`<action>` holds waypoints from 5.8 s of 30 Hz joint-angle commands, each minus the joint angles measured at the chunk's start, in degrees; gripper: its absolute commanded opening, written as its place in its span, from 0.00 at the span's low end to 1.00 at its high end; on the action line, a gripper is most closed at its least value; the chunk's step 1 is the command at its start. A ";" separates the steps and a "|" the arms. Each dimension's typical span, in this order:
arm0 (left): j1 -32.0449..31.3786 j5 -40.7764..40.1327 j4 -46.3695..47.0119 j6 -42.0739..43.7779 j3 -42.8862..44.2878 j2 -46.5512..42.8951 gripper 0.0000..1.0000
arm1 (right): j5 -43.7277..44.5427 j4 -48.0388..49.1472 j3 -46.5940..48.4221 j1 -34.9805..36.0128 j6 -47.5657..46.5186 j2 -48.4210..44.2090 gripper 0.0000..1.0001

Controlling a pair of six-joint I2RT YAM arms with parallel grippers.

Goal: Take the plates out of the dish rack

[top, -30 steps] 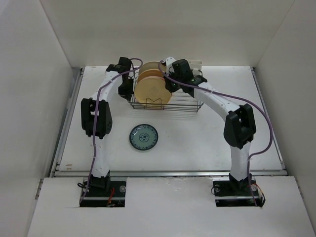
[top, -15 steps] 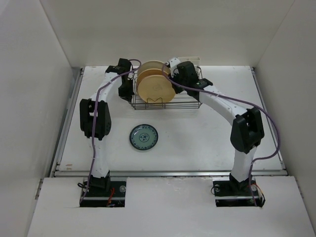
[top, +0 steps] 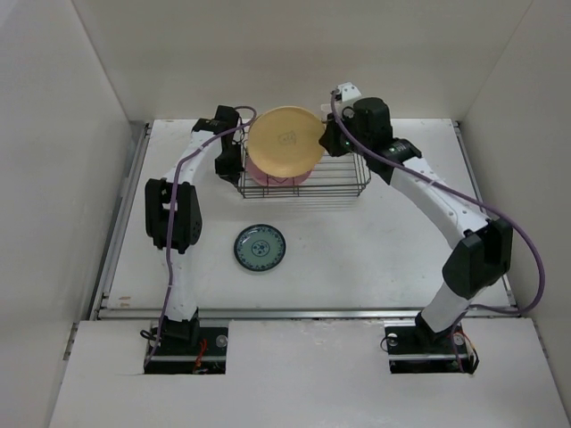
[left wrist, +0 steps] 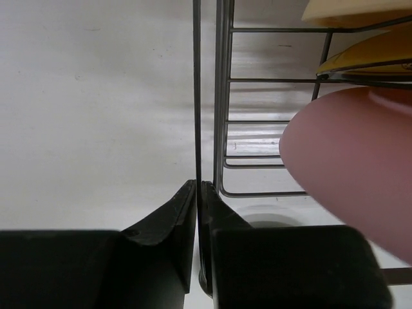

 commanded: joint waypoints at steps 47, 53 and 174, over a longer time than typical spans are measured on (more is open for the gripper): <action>-7.94 1.98 6.14 25.57 14.05 -0.69 0.59 | -1.18 -20.09 -24.36 -16.65 20.40 -15.35 0.97; -7.94 1.36 6.66 25.04 14.67 -0.07 0.35 | -0.12 -16.94 -16.28 -20.07 19.08 -11.57 0.97; -4.34 -16.83 -3.27 7.38 11.69 0.80 0.73 | -8.04 -0.94 24.68 0.75 -0.44 27.10 0.62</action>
